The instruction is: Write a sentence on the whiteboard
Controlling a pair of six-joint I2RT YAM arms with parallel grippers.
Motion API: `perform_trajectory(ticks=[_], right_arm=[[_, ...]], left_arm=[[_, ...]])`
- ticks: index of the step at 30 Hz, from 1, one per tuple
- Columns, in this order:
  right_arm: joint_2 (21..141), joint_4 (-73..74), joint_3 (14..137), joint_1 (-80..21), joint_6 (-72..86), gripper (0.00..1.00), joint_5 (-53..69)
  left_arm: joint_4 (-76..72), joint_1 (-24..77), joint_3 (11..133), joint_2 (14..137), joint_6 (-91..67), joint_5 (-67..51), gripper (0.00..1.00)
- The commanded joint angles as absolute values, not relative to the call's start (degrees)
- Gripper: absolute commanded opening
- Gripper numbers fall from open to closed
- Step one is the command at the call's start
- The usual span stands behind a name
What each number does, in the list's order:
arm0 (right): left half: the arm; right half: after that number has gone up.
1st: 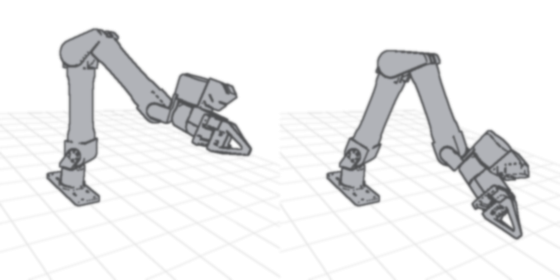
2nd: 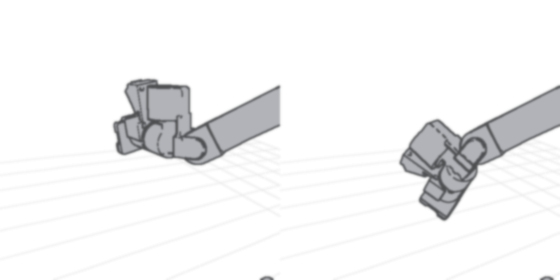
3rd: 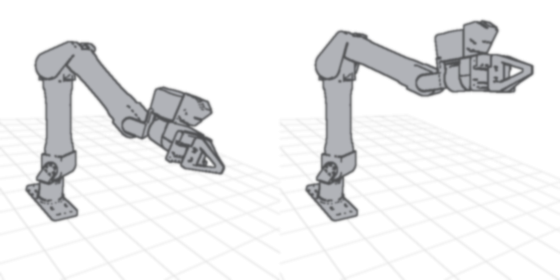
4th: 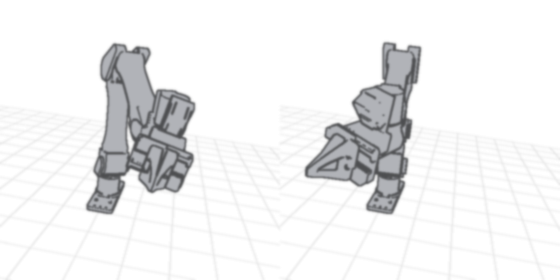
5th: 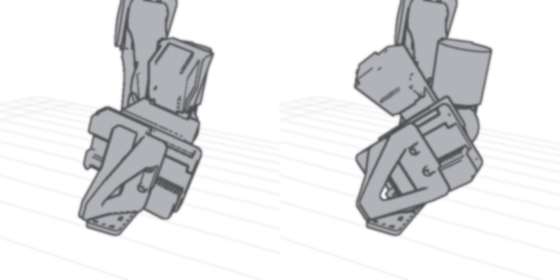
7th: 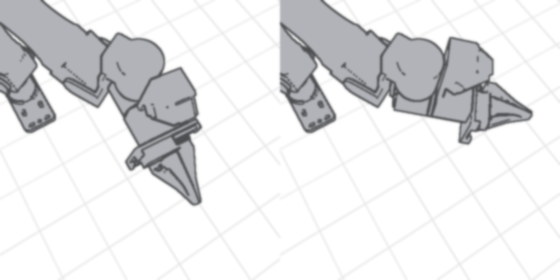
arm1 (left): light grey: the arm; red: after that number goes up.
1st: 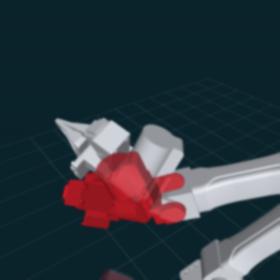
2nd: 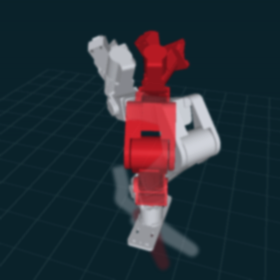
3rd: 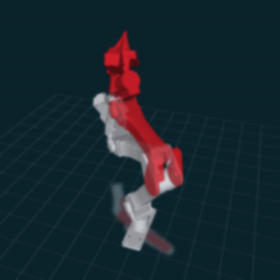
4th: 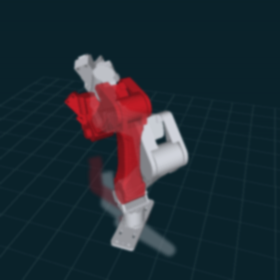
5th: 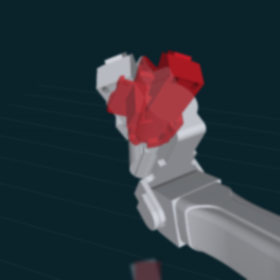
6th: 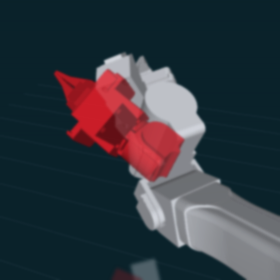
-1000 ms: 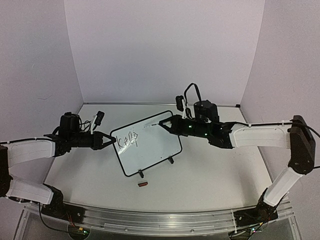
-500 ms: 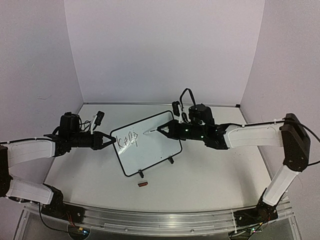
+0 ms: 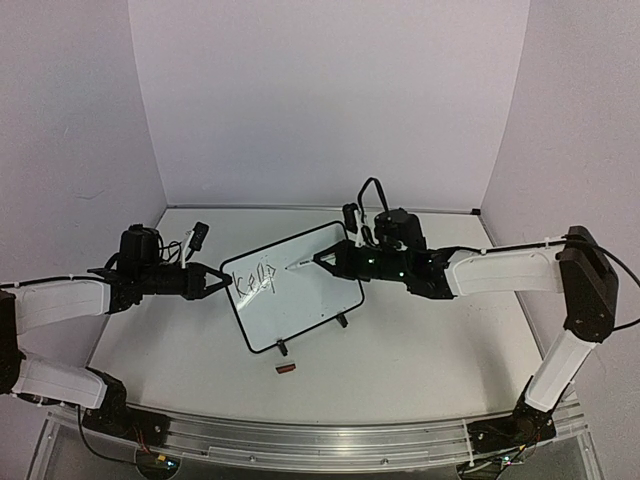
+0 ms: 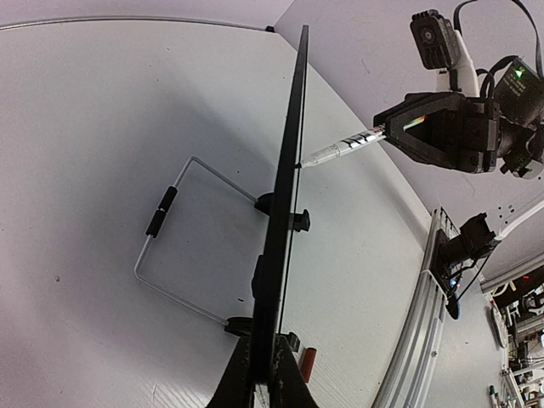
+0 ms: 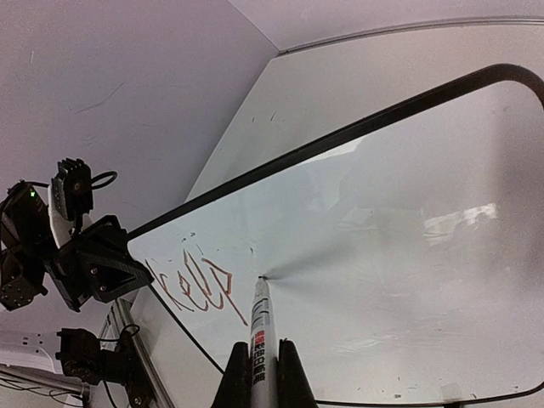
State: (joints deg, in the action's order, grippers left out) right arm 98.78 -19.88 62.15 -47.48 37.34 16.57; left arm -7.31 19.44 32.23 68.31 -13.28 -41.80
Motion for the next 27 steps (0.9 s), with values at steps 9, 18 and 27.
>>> perform_trajectory(ticks=[9,18,27], right_arm=[[94.6,-18.9,60.8,-46.4,36.9,0.00,12.6],[92.9,-19.2,61.8,-46.5,36.1,0.00,17.2],[95.1,-19.3,64.6,-46.4,35.8,0.00,18.2]], left_arm=[[-5.5,19.0,33.9,67.5,-10.5,-37.3,0.00],[-5.4,19.0,33.9,67.3,-10.5,-37.4,0.00],[-5.5,19.0,33.9,67.4,-10.6,-37.4,0.00]])
